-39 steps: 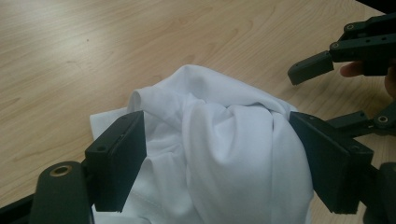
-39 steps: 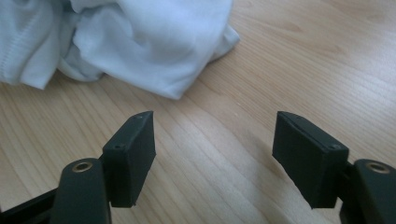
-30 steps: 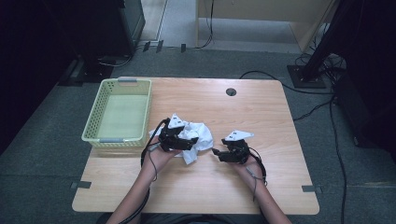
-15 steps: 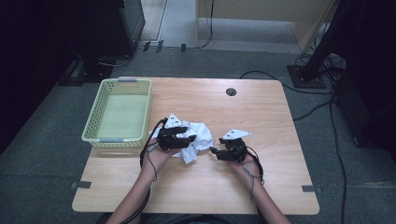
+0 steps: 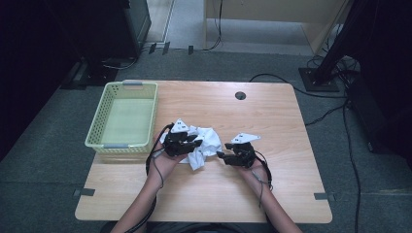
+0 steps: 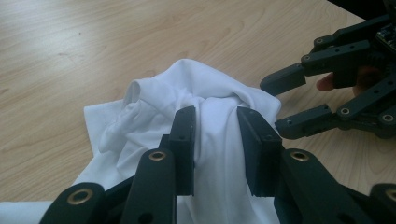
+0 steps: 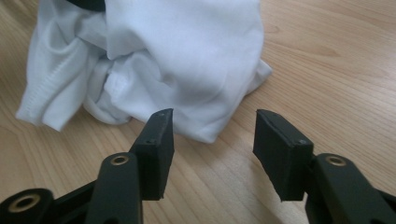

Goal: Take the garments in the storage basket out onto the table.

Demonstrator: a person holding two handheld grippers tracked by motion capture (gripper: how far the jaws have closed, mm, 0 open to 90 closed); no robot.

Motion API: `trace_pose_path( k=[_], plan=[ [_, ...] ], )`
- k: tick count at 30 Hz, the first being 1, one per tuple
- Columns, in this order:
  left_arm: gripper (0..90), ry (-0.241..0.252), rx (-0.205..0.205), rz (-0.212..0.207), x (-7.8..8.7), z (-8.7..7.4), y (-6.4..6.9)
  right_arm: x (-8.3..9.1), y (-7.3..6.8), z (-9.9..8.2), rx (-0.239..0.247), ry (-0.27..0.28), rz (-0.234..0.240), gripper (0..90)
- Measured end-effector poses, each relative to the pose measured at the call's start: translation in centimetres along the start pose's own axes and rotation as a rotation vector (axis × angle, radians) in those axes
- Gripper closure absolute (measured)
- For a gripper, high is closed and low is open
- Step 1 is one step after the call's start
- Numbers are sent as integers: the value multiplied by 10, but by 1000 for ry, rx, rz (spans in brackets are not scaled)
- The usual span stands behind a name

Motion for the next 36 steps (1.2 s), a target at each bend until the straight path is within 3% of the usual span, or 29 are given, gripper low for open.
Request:
trace_pose_path(
  k=[4,9,13,20,36],
  plan=[
    [764,-5,-6,-7,1,0,2,-2,-2,1,-8,-1,13,600],
    [767,5,-27,-4,1,1,4,-5,-3,1,-16,-12,12,777],
    [784,6,-20,-13,1,1,5,-7,-5,2,-9,-20,8,890],
    [767,23,-16,-1,7,4,1,-4,1,0,2,-46,-20,900],
    [797,26,-12,18,7,1,-7,18,21,5,-3,-22,-76,900]
  ],
)
Point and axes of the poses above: each handheld gripper's, and its own axes: x roughly backward along the jaws, z roughly out of its top, y roughly to its right, the point moved 8 cm from there along -x, roughly forward along the jaws, and after that the axes turned 2 degrees about x, right-handed, at the moved point
